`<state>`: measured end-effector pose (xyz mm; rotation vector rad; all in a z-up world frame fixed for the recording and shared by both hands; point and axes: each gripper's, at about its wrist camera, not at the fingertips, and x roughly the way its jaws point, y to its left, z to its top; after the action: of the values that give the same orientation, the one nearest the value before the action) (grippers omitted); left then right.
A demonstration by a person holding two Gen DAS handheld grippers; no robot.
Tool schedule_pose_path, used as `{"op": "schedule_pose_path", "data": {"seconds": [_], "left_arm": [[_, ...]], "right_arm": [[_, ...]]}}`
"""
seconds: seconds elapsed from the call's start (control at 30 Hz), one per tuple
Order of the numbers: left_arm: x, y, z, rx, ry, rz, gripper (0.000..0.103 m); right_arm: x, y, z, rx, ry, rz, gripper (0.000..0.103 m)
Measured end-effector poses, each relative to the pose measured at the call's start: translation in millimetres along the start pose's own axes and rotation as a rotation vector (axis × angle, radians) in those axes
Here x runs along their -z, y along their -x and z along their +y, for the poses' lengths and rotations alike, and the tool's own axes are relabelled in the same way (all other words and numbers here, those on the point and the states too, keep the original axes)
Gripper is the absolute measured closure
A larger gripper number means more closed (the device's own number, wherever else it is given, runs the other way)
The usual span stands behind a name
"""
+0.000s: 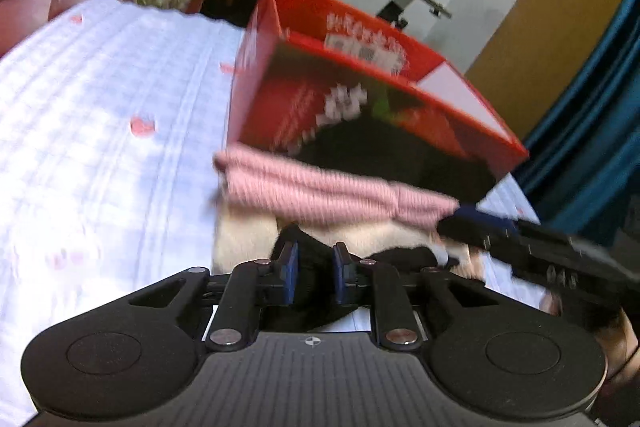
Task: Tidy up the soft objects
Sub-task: 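Lower the left tool onto the black-and-white gloves and grasp them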
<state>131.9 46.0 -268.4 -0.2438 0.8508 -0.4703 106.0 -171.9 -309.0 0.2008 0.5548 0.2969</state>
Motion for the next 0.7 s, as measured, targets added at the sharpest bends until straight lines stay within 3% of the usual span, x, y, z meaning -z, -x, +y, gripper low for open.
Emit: {"op": "schedule_pose_path", "data": {"seconds": [0.23, 0.53, 0.7], "left_arm": [[19, -8, -4, 0.005, 0.021, 0.028, 0.083], [30, -10, -13, -0.071, -0.024, 0.000, 0.082], [33, 1, -10, -0.082, 0.001, -0.025, 0.081]], "right_arm": [[10, -5, 0, 0.027, 0.008, 0.033, 0.059], [40, 6, -7, 0.062, -0.023, 0.079, 0.058], [49, 14, -9, 0.062, -0.016, 0.083, 0.057]]}}
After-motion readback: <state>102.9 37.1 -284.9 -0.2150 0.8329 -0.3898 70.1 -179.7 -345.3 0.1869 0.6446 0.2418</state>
